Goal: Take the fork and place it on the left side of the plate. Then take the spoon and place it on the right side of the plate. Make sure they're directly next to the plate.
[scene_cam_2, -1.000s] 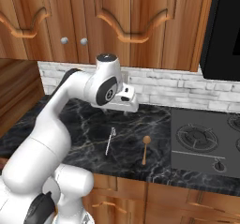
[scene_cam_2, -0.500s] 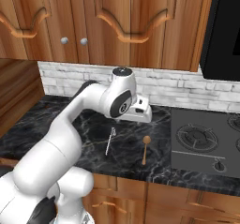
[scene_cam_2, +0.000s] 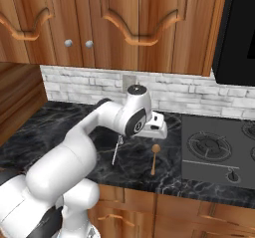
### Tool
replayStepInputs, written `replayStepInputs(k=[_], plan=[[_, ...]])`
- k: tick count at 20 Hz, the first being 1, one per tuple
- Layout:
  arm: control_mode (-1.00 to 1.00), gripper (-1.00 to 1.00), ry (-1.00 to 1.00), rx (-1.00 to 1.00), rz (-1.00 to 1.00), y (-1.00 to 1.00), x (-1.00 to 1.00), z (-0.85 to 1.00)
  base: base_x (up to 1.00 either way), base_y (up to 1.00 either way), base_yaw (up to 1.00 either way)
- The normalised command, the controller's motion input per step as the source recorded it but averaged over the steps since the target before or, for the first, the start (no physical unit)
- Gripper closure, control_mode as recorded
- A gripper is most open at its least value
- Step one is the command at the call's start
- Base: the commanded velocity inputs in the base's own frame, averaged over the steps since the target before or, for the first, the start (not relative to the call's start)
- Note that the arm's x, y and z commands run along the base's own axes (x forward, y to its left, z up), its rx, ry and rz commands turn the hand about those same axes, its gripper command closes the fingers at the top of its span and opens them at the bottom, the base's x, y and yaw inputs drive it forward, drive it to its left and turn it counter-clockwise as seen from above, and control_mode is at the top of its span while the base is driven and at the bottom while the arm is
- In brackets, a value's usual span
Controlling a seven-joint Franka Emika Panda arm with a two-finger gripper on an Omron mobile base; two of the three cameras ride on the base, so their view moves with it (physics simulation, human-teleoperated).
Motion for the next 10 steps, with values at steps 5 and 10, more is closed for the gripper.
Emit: replayStepInputs(k=[5, 10], plan=[[-1.0, -1.0, 0.01, -0.03, 0.0, -0.11, 0.27, -0.44, 0.0, 0.0, 0.0], [-1.0, -1.0, 0.03, -0.01, 0.0, -0.17, 0.18, -0.43, 0.0, 0.0, 0.0]])
